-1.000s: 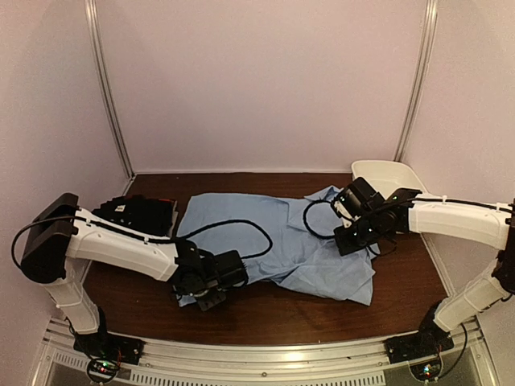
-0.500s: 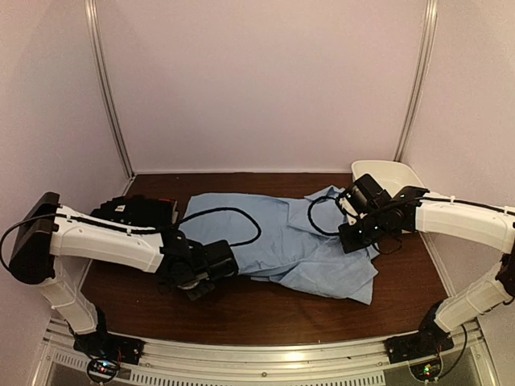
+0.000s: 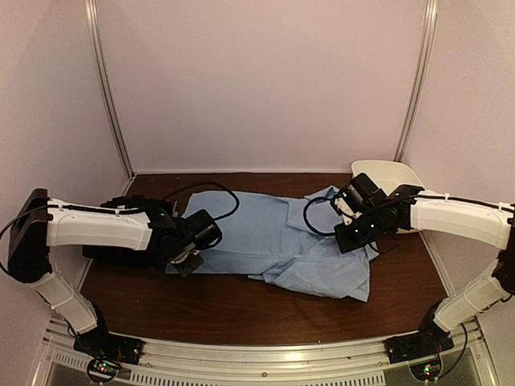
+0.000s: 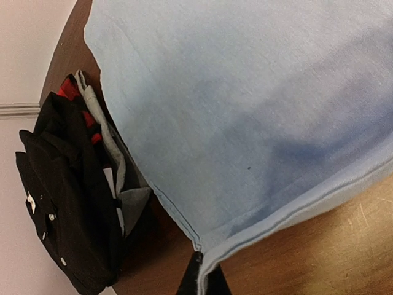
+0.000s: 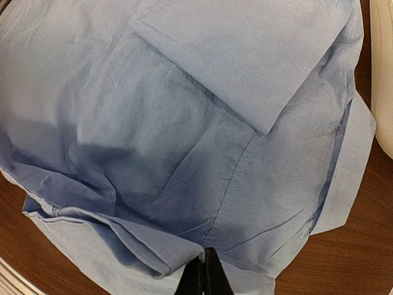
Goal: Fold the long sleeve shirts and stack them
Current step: Fold the flattened shirt at the center of the board.
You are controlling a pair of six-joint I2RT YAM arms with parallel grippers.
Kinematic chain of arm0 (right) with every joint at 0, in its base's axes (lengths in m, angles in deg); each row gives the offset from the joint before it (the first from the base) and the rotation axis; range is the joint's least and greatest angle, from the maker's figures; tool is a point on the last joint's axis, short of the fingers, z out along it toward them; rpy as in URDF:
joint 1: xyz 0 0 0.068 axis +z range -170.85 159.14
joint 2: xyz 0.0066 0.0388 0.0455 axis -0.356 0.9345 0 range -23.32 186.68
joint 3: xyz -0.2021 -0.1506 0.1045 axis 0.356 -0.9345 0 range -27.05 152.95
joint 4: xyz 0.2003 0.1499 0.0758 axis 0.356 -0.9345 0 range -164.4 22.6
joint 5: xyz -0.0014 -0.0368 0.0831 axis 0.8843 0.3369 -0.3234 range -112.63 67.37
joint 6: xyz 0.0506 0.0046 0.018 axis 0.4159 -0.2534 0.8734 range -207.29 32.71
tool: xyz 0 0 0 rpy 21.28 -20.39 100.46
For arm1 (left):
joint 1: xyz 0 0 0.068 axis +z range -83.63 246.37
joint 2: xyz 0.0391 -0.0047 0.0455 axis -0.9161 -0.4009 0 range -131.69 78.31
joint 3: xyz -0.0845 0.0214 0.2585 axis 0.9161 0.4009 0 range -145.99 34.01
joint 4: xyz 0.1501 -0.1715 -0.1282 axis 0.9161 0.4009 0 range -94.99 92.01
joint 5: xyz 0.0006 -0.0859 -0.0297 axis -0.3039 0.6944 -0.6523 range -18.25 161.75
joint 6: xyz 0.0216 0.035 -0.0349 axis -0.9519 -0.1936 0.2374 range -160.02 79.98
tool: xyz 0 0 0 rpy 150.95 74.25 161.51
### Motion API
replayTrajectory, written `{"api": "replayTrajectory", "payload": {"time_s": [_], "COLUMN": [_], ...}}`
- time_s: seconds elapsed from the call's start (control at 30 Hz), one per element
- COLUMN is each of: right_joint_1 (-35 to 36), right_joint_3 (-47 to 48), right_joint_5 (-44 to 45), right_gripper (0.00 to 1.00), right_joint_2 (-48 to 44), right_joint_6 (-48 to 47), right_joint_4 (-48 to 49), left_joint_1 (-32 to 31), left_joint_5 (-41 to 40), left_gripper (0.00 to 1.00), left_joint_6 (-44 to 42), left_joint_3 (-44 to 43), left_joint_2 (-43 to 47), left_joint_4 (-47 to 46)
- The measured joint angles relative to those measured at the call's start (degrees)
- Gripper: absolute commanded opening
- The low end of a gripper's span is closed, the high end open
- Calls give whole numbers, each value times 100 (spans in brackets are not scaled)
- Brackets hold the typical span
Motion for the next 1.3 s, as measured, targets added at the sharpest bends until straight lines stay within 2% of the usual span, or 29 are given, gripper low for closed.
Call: {"api": "replayTrajectory", "payload": {"time_s": [0.27,0.57,0.67,0.73,0.83,1.0,1.13,1.3], "right_joint_1": [0,0,0,-2,-4,-20,-31,-22], "right_joint_3": [138,352,498,612,708,708,643,203], "right_joint_5": [-7,258,420,544,728,1010,1139,1064], "right_gripper": [0,0,4,11,25,55,63,74], "right_joint_2": [81,566,846,1051,1270,1316,1152,168], "right_joint_6": [-74,-260,-319,-339,-310,-234,-79,251], "right_joint_4": [9,55,92,116,149,138,94,31], "left_joint_1": [487,688,758,828,935,1123,1172,1172], "left_joint_5": [42,-111,-192,-236,-269,-323,-378,-428], "left_gripper": [0,0,1,2,9,35,55,65], "left_joint_6": [-326,-450,-446,-422,-365,-256,-192,-101], "left_joint_3": [-236,-946,-1147,-1266,-1333,-1333,-1335,-1449], "left_joint_2": [-192,-1040,-1351,-1574,-1810,-2004,-2013,-2011], "left_joint_4": [-160,-188,-192,-184,-181,-164,-184,-210]}}
